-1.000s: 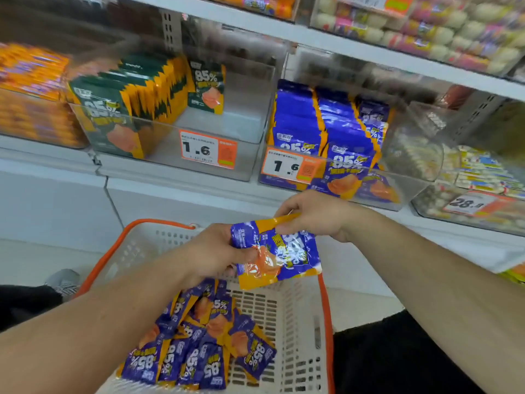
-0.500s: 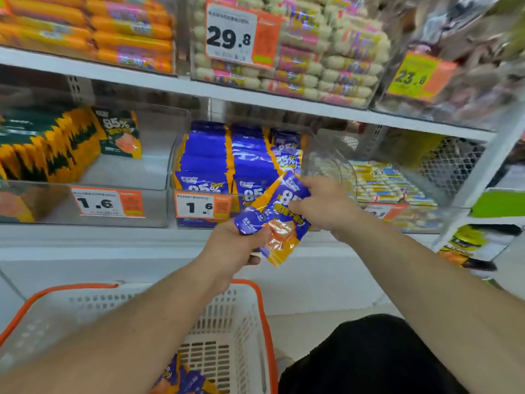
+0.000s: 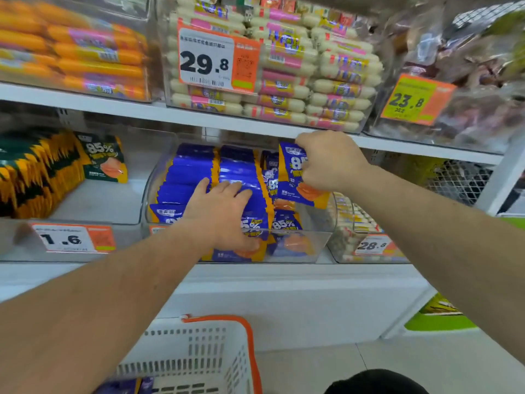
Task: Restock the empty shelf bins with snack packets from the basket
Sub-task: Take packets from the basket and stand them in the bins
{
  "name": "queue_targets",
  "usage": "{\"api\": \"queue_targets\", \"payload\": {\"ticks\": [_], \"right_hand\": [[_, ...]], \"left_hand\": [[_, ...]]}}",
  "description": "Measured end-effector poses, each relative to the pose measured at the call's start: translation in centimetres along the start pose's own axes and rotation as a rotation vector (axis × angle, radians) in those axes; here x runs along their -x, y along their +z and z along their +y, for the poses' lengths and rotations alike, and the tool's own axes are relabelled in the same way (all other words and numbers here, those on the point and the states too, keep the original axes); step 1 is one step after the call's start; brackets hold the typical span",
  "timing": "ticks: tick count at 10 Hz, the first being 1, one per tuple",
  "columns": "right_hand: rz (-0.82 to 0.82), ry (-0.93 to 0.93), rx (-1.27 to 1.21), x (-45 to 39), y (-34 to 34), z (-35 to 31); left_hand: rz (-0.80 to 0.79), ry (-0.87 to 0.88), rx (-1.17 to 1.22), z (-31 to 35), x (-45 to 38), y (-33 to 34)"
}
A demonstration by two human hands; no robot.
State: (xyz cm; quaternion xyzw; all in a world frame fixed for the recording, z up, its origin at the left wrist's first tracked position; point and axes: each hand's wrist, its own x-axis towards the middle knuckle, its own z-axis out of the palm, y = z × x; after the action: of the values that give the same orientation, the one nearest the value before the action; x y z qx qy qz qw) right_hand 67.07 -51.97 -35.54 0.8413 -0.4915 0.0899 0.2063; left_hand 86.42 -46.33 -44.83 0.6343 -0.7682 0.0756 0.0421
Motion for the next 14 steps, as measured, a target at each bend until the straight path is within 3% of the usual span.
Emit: {"api": "queue_targets", "payload": {"ticks": [2, 3, 5, 6, 11, 13, 14], "right_hand": [[-0.269, -0.076, 0.026, 0.4, 2.5, 0.4], [-0.474, -0.024, -0.122, -1.2, 4.5, -0.2], [-0.845, -0.026, 0.015, -4.4, 9.7, -1.2], [-0.913, 0.041, 0.005, -5.4, 12.5, -0.9], [-0.958, 0.039, -0.065, -7.0, 16.9, -0.5], [-0.729, 0.104, -0.09, -6.8, 15.0, -0.3], [-0.704, 0.14, -0.049, -6.7, 14.0, -0.6]], "left_hand": [[-0.001, -0.032, 0.029, 0.0, -0.5, 0.8], [0.01, -0.039, 0.037, 0.0, -0.6, 0.9], [0.029, -0.037, 0.057, 0.0, -0.5, 1.0], [0.045, -0.036, 0.065, -0.1, -0.6, 1.3], [0.087, -0.035, 0.061, -0.2, -0.6, 1.6], [0.081, -0.039, 0.064, -0.2, -0.7, 1.7], [0.079, -0.041, 0.062, -0.1, -0.7, 1.7]]}}
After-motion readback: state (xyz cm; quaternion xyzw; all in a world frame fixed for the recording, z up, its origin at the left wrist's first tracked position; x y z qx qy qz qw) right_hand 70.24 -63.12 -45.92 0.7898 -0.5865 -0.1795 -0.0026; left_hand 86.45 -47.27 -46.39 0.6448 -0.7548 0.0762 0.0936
